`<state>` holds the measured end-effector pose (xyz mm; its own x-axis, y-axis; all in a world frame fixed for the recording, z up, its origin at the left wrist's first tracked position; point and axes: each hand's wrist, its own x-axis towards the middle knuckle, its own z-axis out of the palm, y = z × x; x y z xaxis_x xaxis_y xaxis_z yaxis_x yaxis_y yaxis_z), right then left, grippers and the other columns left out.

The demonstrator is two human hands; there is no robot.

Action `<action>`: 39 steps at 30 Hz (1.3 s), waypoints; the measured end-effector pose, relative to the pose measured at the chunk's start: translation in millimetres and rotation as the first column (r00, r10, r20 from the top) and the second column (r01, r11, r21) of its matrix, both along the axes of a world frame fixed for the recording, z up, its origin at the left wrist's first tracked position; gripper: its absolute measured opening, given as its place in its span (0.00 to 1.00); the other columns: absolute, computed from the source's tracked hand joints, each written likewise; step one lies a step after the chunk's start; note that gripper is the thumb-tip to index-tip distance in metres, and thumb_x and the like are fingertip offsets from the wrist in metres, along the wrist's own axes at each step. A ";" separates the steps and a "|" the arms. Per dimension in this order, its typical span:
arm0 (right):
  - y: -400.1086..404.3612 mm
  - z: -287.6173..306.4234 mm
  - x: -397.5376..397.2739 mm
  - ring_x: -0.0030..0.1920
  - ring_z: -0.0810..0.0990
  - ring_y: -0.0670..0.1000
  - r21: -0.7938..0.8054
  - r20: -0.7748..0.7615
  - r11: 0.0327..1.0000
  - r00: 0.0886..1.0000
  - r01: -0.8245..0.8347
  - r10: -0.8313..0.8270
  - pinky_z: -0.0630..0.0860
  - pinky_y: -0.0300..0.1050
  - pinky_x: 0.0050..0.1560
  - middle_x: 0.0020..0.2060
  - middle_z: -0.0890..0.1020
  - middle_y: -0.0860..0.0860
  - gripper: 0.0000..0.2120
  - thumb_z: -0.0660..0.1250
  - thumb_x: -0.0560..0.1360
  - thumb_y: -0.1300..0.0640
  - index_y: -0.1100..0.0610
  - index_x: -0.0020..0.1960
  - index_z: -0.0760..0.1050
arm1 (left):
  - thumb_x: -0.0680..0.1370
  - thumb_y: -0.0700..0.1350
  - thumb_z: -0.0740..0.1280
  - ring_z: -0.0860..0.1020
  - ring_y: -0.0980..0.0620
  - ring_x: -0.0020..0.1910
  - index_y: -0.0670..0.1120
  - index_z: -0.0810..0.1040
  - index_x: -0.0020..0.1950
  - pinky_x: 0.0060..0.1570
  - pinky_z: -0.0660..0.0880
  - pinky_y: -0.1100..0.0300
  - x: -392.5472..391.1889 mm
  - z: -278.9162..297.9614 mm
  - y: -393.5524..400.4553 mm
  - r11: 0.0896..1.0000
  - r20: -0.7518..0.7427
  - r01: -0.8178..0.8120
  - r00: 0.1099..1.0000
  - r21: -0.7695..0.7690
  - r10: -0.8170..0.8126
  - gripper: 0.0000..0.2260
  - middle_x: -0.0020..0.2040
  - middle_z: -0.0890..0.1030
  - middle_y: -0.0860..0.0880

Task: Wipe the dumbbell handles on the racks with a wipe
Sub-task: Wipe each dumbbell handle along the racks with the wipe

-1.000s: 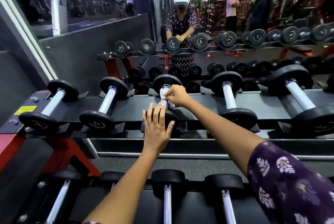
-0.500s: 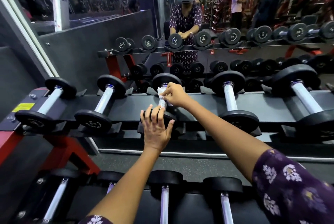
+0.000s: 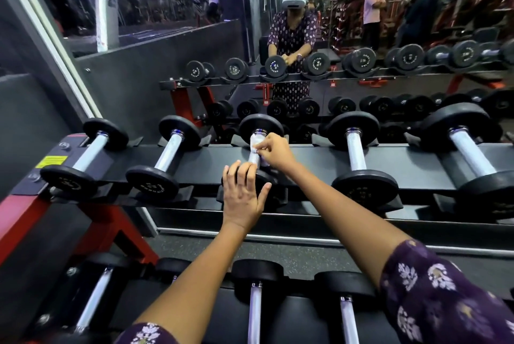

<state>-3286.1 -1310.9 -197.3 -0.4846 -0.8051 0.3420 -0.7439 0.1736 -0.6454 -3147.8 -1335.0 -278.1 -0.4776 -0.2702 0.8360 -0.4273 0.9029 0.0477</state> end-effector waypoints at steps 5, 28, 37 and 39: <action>26.0 -11.3 7.3 0.44 0.77 0.51 0.044 0.031 0.987 0.987 -0.157 0.156 0.67 0.34 0.44 0.46 0.82 0.61 0.09 0.69 0.72 0.64 0.63 0.51 0.82 | 0.78 0.55 0.58 0.65 0.41 0.63 0.40 0.65 0.65 0.68 0.57 0.42 3.7 7.1 11.1 0.996 0.068 -0.019 0.998 0.083 0.014 0.23 0.61 0.66 0.43; 19.8 74.0 126.7 0.22 0.71 0.40 -0.222 0.474 0.973 0.864 -0.067 0.168 0.68 0.29 0.24 0.29 0.72 0.51 0.15 0.60 0.75 0.71 0.56 0.34 0.72 | 0.82 0.40 0.62 0.78 0.54 0.38 0.42 0.71 0.59 0.38 0.77 0.65 99.8 114.8 -20.8 0.014 -0.555 0.555 0.831 0.832 0.041 0.07 0.44 0.78 0.48; -32.4 58.3 230.7 0.25 0.73 0.44 -0.201 0.698 0.980 0.699 -0.016 0.154 0.70 0.31 0.23 0.30 0.72 0.54 0.15 0.60 0.74 0.73 0.59 0.34 0.72 | 0.79 0.36 0.66 0.78 0.55 0.34 0.44 0.74 0.43 0.31 0.77 0.68 200.6 110.9 -76.3 0.058 -0.555 0.552 0.831 0.832 0.035 0.06 0.39 0.78 0.46; -46.5 53.9 250.5 0.19 0.70 0.40 -0.197 0.727 0.980 0.670 -0.004 0.149 0.68 0.30 0.21 0.30 0.71 0.54 0.15 0.60 0.74 0.74 0.59 0.33 0.70 | 0.79 0.35 0.66 0.80 0.58 0.32 0.44 0.73 0.43 0.31 0.77 0.66 217.5 108.2 -90.3 0.020 -0.558 0.558 0.830 0.830 0.014 0.06 0.39 0.78 0.47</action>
<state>-3035.6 -1357.5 -143.5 -0.5752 -0.8174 0.0314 -0.0204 -0.0240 -0.9995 -2930.3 -1425.2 -169.9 -0.5277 -0.8480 0.0496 0.1501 -0.0356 0.9880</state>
